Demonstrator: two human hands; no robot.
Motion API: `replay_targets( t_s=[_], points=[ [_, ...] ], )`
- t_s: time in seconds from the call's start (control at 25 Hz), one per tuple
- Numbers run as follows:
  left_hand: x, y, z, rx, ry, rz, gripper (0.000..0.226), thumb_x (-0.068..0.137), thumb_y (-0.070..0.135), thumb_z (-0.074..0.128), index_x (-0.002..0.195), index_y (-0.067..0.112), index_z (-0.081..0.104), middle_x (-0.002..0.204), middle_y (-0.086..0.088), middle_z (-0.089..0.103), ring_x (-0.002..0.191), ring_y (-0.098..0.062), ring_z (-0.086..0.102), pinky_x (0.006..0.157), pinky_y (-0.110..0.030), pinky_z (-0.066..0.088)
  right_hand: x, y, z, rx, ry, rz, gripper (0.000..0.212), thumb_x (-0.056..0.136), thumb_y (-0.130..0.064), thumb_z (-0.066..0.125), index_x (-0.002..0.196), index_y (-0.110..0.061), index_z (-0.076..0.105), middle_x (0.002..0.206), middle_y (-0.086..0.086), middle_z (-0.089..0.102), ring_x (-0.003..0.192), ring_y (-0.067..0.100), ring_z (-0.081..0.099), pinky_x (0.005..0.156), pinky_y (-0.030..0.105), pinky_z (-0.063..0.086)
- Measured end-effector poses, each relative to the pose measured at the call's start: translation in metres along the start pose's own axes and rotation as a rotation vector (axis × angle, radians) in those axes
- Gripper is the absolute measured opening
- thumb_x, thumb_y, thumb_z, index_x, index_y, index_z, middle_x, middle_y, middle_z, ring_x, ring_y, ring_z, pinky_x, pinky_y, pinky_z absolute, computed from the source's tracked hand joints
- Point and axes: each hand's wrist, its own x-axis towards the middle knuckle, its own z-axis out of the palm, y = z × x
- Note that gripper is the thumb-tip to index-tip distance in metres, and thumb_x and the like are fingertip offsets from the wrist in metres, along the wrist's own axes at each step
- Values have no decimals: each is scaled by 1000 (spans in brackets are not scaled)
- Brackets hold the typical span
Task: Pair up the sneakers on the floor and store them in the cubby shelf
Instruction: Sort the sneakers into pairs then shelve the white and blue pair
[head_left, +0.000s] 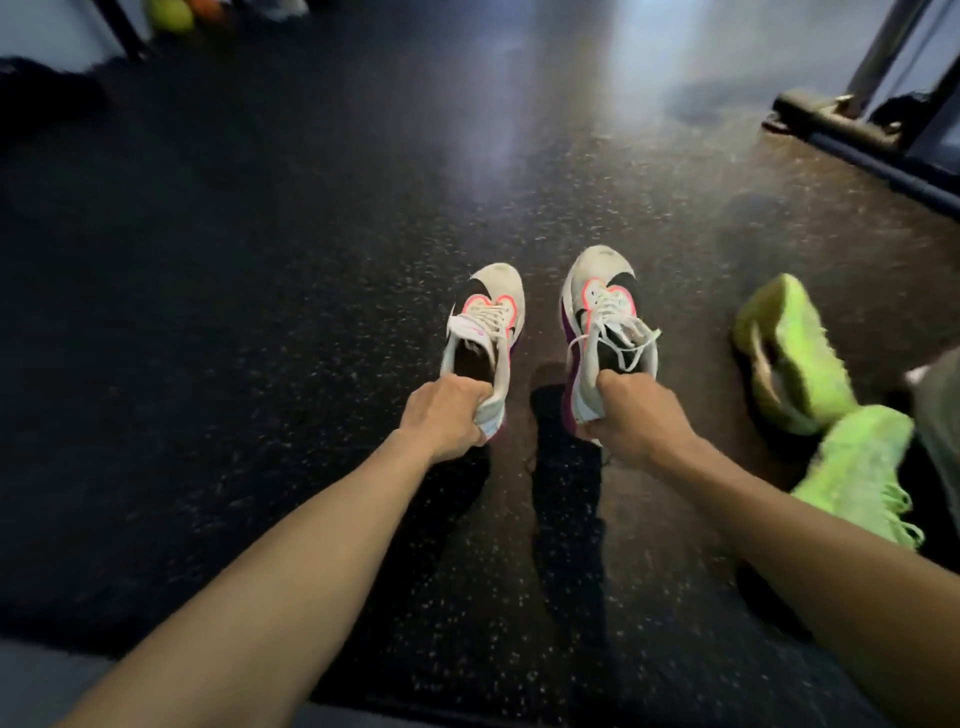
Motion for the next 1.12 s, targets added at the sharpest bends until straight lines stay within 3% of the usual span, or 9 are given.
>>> replay_targets(
  t_s=[0.2, 0.4, 0.56, 0.64, 0.72, 0.8, 0.92, 1.12],
  points=[
    [-29, -57, 10, -6, -1, -138, 27, 77, 31, 73, 75, 22, 47, 84, 3, 55, 87, -26, 61, 65, -31, 40, 25, -85, 45, 30, -100, -57, 31, 83, -19, 66, 105, 1, 56, 104, 17, 66, 100, 38, 61, 75, 44, 52],
    [-37, -86, 33, 57, 25, -223, 28, 78, 31, 73, 75, 24, 47, 92, -1, 61, 88, -26, 62, 65, -31, 38, 35, -136, 92, -26, -117, -118, 23, 88, -7, 57, 110, -3, 59, 110, 13, 66, 106, 35, 60, 76, 38, 49],
    [-36, -85, 52, 133, 27, -229, 20, 83, 38, 70, 91, 28, 54, 104, 1, 62, 98, -23, 58, 77, -32, 36, 39, -145, 107, -54, -132, -244, 21, 93, -5, 47, 112, -3, 55, 114, 16, 63, 114, 35, 51, 78, 39, 45],
    [-34, -84, 53, 195, 28, -220, 32, 82, 45, 66, 105, 27, 54, 112, 3, 58, 106, -21, 52, 85, -36, 35, 42, -135, 107, -24, -183, -320, 16, 92, -13, 52, 105, -5, 54, 110, 15, 62, 111, 35, 51, 73, 38, 42],
    [-31, -86, 50, 220, 52, -211, 53, 74, 57, 63, 115, 26, 48, 117, 6, 51, 112, -20, 45, 89, -40, 33, 43, -121, 104, 27, -218, -365, 25, 86, -28, 60, 102, -9, 54, 110, 11, 60, 112, 32, 50, 74, 38, 43],
    [-25, -84, 39, 158, 67, -185, 66, 66, 62, 64, 119, 28, 43, 121, 5, 45, 115, -21, 41, 89, -42, 33, 43, -104, 96, 89, -211, -379, 47, 79, -40, 67, 117, -15, 54, 120, 4, 56, 120, 27, 44, 82, 40, 46],
    [-13, -70, 22, 190, 30, -88, 69, 63, 61, 65, 121, 32, 42, 125, 4, 42, 118, -22, 39, 91, -45, 32, 41, -70, 75, 142, -118, -352, 76, 73, -44, 73, 138, -22, 41, 137, -1, 44, 129, 25, 36, 95, 42, 47],
    [11, -21, 14, 268, -19, 42, 74, 61, 70, 63, 126, 42, 42, 131, 0, 37, 125, -24, 31, 95, -50, 27, 31, 12, 30, 66, -8, -120, 89, 73, -43, 74, 145, -19, 28, 145, 5, 35, 133, 29, 33, 102, 50, 43]
  ],
)
